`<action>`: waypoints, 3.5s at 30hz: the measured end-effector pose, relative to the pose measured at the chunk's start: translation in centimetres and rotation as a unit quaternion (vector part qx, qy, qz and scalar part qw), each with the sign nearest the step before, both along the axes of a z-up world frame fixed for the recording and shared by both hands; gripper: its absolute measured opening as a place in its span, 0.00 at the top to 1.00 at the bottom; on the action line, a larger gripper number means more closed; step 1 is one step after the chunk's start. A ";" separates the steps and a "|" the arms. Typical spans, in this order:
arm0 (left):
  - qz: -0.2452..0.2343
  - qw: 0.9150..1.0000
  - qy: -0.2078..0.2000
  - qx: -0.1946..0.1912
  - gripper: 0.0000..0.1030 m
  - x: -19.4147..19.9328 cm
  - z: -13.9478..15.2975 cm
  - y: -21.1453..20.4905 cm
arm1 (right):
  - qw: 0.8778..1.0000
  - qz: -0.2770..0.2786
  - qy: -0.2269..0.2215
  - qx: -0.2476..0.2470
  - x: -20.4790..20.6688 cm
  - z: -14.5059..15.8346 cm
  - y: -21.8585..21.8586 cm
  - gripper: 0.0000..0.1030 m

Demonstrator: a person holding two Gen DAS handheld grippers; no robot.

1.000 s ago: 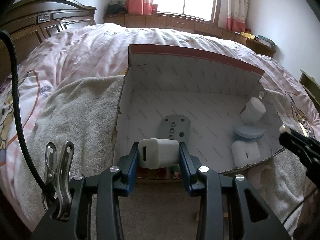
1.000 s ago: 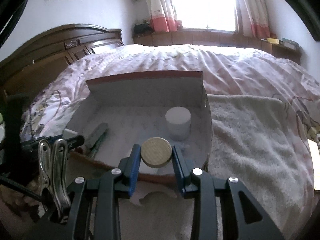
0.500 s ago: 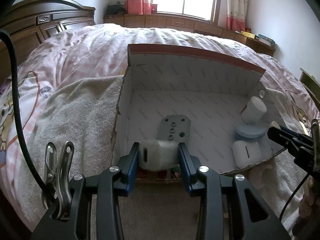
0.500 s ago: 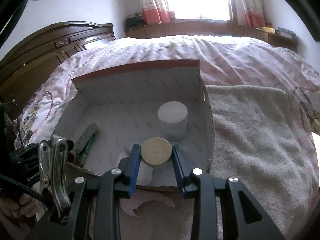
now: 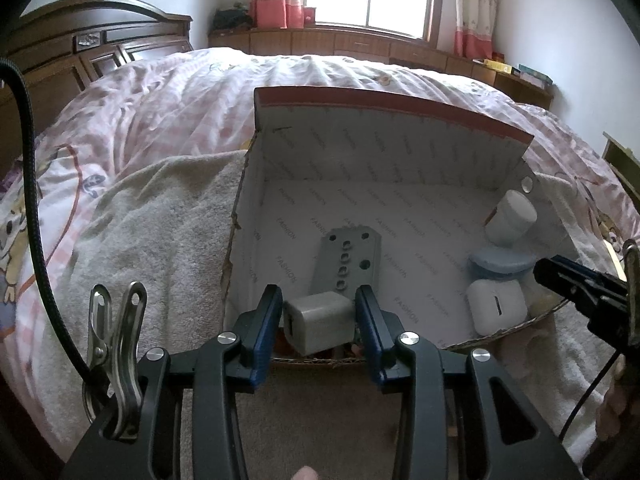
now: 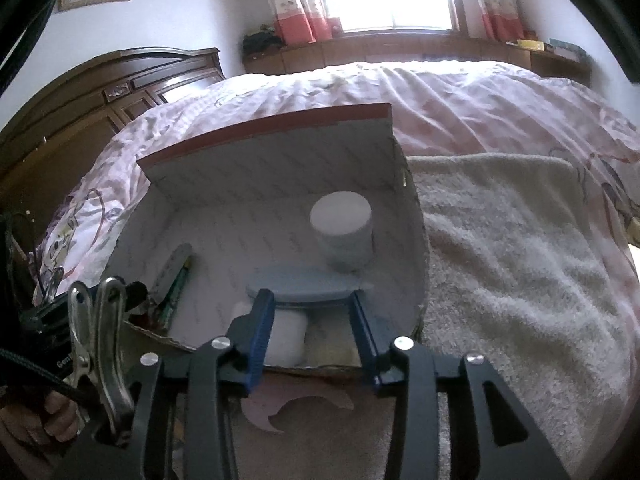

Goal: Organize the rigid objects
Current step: 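Lower the charger and coaster into the box and open both tools, then withdraw both open tools from the box toward the wooden block and clamp, then grasp the wooden block with the left tool while the right tool grasps the pink crescent piece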

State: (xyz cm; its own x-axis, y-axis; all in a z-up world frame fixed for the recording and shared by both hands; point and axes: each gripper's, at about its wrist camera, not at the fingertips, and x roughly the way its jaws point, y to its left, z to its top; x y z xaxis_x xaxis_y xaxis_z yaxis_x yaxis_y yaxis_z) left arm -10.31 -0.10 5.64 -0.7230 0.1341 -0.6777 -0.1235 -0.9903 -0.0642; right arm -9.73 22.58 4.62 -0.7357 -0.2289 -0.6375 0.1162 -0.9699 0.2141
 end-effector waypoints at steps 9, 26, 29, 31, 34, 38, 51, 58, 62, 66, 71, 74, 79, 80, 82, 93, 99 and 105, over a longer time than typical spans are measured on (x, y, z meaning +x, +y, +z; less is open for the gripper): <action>0.000 1.000 0.000 -0.006 0.61 0.0 -0.1 0.0 | 1.000 -0.011 0.008 -0.011 0.2 0.2 0.3 0.51; -0.002 1.000 0.012 0.019 0.61 3.1 2.4 -0.5 | 0.999 0.003 0.047 -0.009 3.8 1.8 -0.1 0.44; -0.008 1.000 0.013 0.021 0.61 3.8 2.6 -0.6 | 0.998 0.009 0.058 0.004 5.1 2.1 -0.3 0.44; -0.013 1.000 0.011 0.022 0.61 4.2 2.6 -0.5 | 0.998 0.012 0.063 0.010 5.9 2.2 -0.4 0.43; -0.017 1.000 0.009 0.022 0.61 5.0 2.5 -0.5 | 0.998 0.016 0.063 0.014 6.7 2.1 -0.5 0.43; -0.026 0.999 -0.005 0.031 0.61 5.6 2.0 -0.4 | 0.999 0.017 0.051 0.012 7.6 1.3 -0.4 0.43; -0.072 0.992 -0.078 0.071 0.60 6.1 -1.6 2.0 | 0.999 0.011 0.004 0.037 8.6 -2.1 0.4 0.43; -0.102 0.987 -0.101 0.076 0.27 6.1 -2.6 3.4 | 0.999 0.008 -0.010 0.032 8.3 -3.0 0.8 0.43; -0.118 0.985 -0.103 0.077 0.26 6.2 -2.8 4.0 | 0.999 0.006 -0.013 0.029 8.3 -3.2 1.0 0.43; -0.128 0.984 -0.104 0.067 0.26 6.1 -2.9 4.6 | 1.000 0.003 -0.017 0.022 8.2 -3.4 1.3 0.43; -0.138 0.984 -0.101 0.059 0.24 6.0 -3.1 5.2 | 1.000 0.002 -0.019 0.019 8.2 -3.7 1.5 0.43; -0.146 0.984 -0.095 0.047 0.23 5.8 -3.2 5.7 | 1.000 0.002 -0.021 0.016 8.2 -3.8 1.6 0.43; -0.147 0.985 -0.089 0.025 0.22 5.8 -3.6 6.3 | 1.000 0.000 -0.026 0.007 8.1 -4.1 1.8 0.43; -0.147 0.985 -0.088 0.022 0.22 5.9 -3.6 6.4 | 1.000 0.000 -0.027 0.007 8.1 -4.2 1.8 0.43; -0.142 0.986 -0.087 0.019 0.22 6.0 -3.6 6.5 | 1.000 0.000 -0.028 0.006 8.1 -4.3 1.8 0.43; -0.112 0.987 -0.098 0.059 0.22 6.9 -3.0 6.3 | 1.000 0.002 -0.028 0.004 8.1 -4.3 1.8 0.43; -0.090 0.988 -0.112 0.059 0.23 6.7 -3.5 6.5 | 1.000 0.003 -0.026 0.003 8.2 -4.3 1.7 0.43; -0.064 0.988 -0.125 0.071 0.37 6.3 -3.4 6.2 | 1.000 0.002 -0.029 -0.004 8.3 -4.4 1.9 0.43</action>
State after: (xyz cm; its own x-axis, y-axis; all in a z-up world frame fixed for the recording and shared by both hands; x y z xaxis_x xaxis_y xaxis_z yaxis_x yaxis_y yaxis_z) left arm -4.00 6.07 2.28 -0.5069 0.3203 -0.8003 -0.2096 -0.9463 -0.2460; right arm -1.45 24.45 0.24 -0.6972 -0.2364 -0.6768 0.1073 -0.9679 0.2275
